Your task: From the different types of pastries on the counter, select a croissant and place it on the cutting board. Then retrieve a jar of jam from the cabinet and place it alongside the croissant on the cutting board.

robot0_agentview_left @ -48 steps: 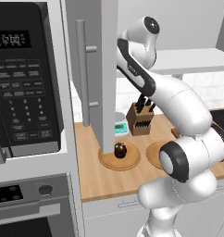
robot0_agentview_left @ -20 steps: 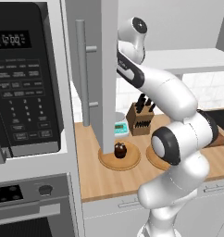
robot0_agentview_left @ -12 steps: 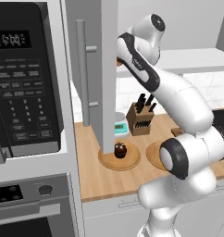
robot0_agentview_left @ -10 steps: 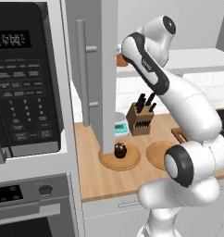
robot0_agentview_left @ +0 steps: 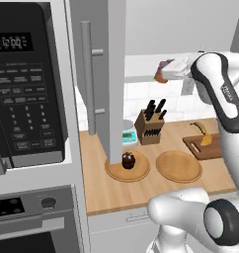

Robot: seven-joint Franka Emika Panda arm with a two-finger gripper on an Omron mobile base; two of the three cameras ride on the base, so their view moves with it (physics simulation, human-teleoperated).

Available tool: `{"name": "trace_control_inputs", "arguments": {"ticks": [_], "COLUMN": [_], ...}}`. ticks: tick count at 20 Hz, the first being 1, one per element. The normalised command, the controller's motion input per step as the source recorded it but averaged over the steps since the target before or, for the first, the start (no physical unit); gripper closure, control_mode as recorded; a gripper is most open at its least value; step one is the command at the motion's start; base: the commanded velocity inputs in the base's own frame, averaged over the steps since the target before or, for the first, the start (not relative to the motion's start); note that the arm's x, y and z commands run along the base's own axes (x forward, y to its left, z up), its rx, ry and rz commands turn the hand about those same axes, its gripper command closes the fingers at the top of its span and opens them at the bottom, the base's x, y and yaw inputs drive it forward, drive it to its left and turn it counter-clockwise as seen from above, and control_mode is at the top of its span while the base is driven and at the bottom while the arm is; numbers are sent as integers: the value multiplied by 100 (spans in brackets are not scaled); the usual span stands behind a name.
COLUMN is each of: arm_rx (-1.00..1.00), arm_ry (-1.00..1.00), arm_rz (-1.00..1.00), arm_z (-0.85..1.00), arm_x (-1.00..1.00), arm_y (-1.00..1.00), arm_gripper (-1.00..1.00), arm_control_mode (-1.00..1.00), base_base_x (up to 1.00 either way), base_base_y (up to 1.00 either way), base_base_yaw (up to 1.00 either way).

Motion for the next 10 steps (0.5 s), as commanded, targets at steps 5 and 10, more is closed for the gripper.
{"name": "trace_control_inputs", "arguments": {"ticks": [5,10], "arm_rx": [0,-11], "arm_ry": [-3,3], "arm_rz": [13,9], "arm_z": [-47,-84], "arm_x": [-100,-85], "arm_y": [-94,-74], "arm_gripper": [100,100], "arm_control_mode": [-100,-100], "base_base_x": [0,0], "base_base_y": [0,0], "base_base_yaw": [0,0]}}
